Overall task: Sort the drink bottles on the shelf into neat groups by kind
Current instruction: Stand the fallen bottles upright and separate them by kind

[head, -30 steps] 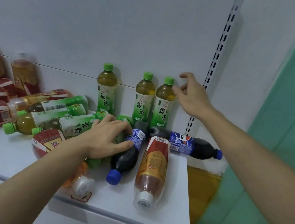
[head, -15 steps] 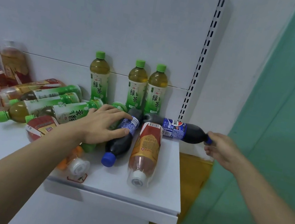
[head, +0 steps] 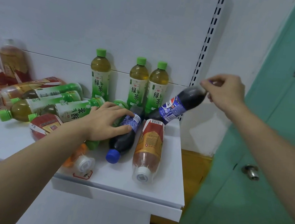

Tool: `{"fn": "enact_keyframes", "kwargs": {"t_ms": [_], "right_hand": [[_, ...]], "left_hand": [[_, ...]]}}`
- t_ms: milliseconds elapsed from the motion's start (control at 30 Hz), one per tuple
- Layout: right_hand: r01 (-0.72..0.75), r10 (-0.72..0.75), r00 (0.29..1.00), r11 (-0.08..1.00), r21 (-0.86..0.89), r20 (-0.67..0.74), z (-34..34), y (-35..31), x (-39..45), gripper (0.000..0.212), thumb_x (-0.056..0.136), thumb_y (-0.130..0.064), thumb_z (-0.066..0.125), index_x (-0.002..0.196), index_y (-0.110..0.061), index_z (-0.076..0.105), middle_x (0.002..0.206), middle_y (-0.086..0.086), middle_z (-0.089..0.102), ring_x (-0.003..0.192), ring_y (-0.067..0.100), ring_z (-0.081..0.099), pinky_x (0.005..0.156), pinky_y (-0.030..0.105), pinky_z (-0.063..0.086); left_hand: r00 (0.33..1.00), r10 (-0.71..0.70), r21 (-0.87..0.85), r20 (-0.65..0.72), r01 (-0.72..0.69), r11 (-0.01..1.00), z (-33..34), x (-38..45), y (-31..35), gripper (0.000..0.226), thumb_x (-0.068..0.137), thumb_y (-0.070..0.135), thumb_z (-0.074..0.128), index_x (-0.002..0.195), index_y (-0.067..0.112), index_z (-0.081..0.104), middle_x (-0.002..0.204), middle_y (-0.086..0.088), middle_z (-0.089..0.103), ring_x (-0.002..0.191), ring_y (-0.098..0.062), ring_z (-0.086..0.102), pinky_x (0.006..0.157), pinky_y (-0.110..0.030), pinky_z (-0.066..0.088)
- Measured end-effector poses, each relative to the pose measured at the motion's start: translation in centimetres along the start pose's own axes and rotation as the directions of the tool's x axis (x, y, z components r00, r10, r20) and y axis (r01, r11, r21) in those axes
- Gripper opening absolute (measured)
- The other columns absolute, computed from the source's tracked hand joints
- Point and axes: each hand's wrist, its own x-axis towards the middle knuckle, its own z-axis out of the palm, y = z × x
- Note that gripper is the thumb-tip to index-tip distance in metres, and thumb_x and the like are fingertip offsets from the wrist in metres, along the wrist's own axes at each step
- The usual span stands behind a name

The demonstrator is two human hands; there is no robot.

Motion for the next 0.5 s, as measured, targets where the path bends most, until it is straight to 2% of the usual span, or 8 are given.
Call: {"fn": "enact_keyframes", "kwargs": {"t_ms": [100, 200, 333, 500], "right_hand": [[0.208, -0.197, 0.976, 0.971, -0.119, 0.098, 1.3, -4.6, 1.1, 0.024, 0.08, -0.041, 0.079, 0.09, -0.019, 0.078, 0.067, -0.008, 0.065, 0.063, 0.01, 0.062, 0.068, 0.022, 0.051], [0.324, -0.288, 0.937, 0.928, -0.184, 0.199, 3.3, -7.7, 1.7, 0.029, 0.082, -0.042, 0.08, 0.099, -0.018, 0.078, 0.084, -0.004, 0.069, 0.077, 0.01, 0.062, 0.067, 0.018, 0.041], [0.327, -0.277, 0.922, 0.931, -0.163, 0.269, 5.3, -9.5, 1.8, 0.031, 0.083, -0.042, 0.081, 0.105, -0.021, 0.076, 0.095, -0.003, 0.069, 0.084, 0.011, 0.062, 0.063, 0.011, 0.037], [0.288, -0.244, 0.927, 0.95, -0.123, 0.287, 6.4, -9.7, 1.4, 0.034, 0.086, -0.041, 0.078, 0.113, -0.022, 0.073, 0.102, -0.003, 0.068, 0.09, 0.013, 0.062, 0.062, 0.011, 0.036]], "left_hand": [[1.0, -0.001, -0.008, -0.013, 0.001, 1.0, 0.1, 0.0, -0.1, 0.073, 0.082, 0.074, 0.034, 0.147, 0.042, 0.042, 0.153, 0.007, 0.045, 0.146, -0.023, 0.025, 0.112, -0.059, 0.026], [1.0, 0.002, -0.009, -0.02, -0.002, 1.0, 0.2, 0.0, 0.0, 0.072, 0.082, 0.073, 0.034, 0.146, 0.042, 0.043, 0.153, 0.008, 0.046, 0.145, -0.022, 0.026, 0.111, -0.058, 0.027], [1.0, -0.007, -0.02, -0.017, 0.006, 1.0, 0.1, -0.2, 0.0, 0.072, 0.082, 0.073, 0.034, 0.146, 0.042, 0.043, 0.154, 0.007, 0.045, 0.146, -0.022, 0.024, 0.111, -0.059, 0.025], [1.0, -0.017, -0.05, -0.021, 0.016, 0.999, 0.0, -0.2, -0.1, 0.072, 0.081, 0.072, 0.036, 0.145, 0.042, 0.045, 0.153, 0.007, 0.046, 0.147, -0.022, 0.024, 0.111, -0.058, 0.025]]}}
